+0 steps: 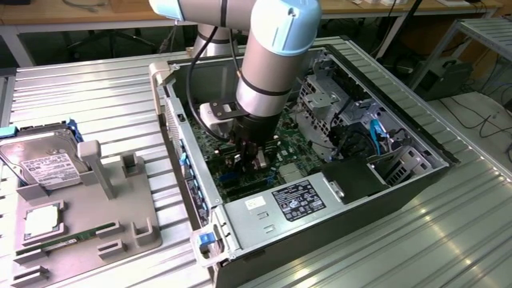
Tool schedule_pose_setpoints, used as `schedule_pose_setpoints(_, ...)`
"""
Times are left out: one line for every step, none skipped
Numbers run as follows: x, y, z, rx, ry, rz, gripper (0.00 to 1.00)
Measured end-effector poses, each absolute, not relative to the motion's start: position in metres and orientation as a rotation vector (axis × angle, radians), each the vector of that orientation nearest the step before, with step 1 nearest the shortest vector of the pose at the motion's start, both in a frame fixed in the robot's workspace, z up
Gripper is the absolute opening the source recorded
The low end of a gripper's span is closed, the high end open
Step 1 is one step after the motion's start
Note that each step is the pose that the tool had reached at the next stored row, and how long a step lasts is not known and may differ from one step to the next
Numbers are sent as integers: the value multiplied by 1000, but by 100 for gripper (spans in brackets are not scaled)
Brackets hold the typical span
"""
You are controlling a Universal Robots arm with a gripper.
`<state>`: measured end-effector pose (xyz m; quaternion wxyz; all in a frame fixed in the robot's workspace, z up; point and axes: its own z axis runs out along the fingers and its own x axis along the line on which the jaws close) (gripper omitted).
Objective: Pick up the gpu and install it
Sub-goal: 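Insert the gpu into the slot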
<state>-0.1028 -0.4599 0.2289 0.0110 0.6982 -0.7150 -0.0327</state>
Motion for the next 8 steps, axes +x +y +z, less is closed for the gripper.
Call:
schedule_pose_setpoints(-103,-460,229,2178,-2231,-102,29)
schedule_pose_setpoints(-103,-460,228,2178,-2231,-102,29)
schedule_pose_setpoints(-103,-460,228,2178,-2231,-102,29)
schedule_pose_setpoints(-103,-460,228,2178,-2231,-102,29)
schedule_pose_setpoints(-103,-460,228,2178,-2231,-102,29)
schedule_pose_setpoints(-103,-460,228,2178,-2231,-102,29)
schedule_pose_setpoints(-103,-460,228,2178,-2231,-102,29)
schedule_pose_setpoints(-103,-460,228,2178,-2231,-102,29)
